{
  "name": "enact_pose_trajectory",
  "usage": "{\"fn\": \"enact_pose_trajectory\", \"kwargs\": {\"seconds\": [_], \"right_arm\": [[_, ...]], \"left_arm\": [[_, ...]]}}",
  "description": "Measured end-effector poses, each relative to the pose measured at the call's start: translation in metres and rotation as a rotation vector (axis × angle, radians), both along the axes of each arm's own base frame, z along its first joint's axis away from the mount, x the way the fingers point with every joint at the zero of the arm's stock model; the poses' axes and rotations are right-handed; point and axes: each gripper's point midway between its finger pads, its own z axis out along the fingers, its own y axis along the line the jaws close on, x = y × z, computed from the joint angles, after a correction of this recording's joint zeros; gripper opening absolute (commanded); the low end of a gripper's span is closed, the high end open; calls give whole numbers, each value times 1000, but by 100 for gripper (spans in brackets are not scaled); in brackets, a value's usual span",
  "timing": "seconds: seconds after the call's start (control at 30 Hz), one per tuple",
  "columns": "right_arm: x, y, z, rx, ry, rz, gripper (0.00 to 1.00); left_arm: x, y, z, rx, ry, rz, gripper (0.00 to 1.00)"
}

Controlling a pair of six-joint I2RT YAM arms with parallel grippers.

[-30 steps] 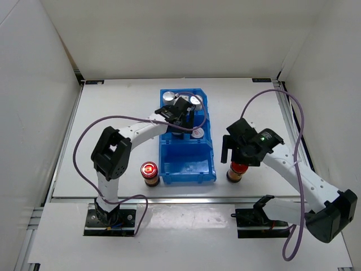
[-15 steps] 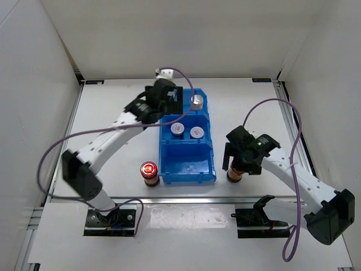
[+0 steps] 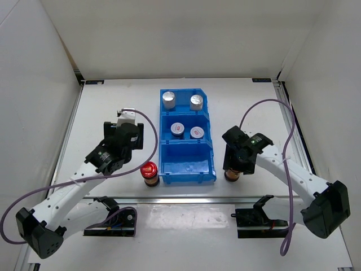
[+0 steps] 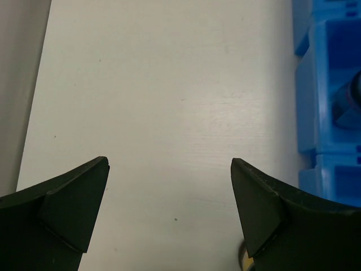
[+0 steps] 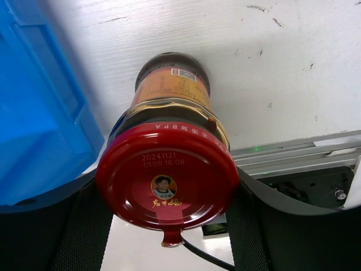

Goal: Organize the condiment bottles

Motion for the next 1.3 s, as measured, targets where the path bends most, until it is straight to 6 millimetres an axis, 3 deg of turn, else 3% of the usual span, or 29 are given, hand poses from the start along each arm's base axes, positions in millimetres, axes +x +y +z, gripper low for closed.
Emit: {"fn": "enact_pose_trajectory", "kwargs": {"seconds": [0.07,0.17,0.27,0.43,0.53,0.6,0.9,1.1,1.3], "right_arm": [[-1,1,1,-2,-6,9,18],[-3,-2,12,-31,-30,35,4],[2,0,48,-33,-117,73,0],[23,23,132,106,-362,151,0],[27,39,152,169,-412,206,0],[27,50,149,179,-394,250,0],[23,111,93,131,-206,424,0],[30,126,68,103,-158,439,4],[37,138,22,20,-54,436,7]], "left_arm": [[-5,4,-5,18,4,1,100],[-3,5,12,-23,-64,4,100],[2,9,20,-32,-101,28,100],[9,8,10,5,-69,36,100],[9,8,10,5,-72,36,100],[8,9,13,2,-79,36,100],[8,10,16,-4,-92,39,100],[8,1,13,-20,-74,-9,100],[2,-24,14,-91,-50,-163,100]]}}
